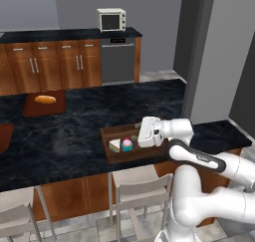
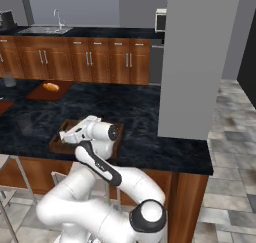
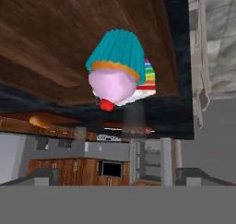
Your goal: Take the cake and cupcake from the fridge and place them on the empty tray on the dining counter.
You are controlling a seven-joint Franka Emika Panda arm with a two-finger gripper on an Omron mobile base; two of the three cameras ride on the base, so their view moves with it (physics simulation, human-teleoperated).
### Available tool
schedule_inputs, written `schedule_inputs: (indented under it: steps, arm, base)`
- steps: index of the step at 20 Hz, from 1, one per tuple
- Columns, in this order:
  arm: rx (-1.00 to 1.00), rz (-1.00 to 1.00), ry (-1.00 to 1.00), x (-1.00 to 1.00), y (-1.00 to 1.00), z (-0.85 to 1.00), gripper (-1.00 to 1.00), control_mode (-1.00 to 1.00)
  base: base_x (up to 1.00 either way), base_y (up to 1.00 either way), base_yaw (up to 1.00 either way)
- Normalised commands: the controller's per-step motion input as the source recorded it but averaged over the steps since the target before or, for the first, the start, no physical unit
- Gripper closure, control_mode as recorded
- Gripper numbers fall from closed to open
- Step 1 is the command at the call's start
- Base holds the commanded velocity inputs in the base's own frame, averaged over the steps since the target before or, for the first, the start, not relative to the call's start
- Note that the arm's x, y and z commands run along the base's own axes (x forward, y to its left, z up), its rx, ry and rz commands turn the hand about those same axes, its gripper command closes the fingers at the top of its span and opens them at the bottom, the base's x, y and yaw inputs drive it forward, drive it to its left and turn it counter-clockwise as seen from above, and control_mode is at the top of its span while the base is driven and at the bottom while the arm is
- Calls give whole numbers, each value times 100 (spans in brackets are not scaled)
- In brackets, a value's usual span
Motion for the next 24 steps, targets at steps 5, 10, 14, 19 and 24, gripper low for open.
schedule_inputs:
  steps: [5, 10, 14, 19, 24]
  arm:
    - [-31, 2, 1, -2, -70, 31, -100, -100]
    - [-46, 0, 8, -10, -69, 11, -100, -100]
    - [-54, -5, 5, -37, -62, 0, -100, -100]
    - [-57, -12, 4, -44, -50, 0, -100, -100]
    - [-55, -15, 3, -52, -37, -20, -100, -100]
  base:
    - [0, 0, 0]
    - [0, 0, 0]
    - [0, 0, 0]
    - [0, 0, 0]
    - [0, 0, 0]
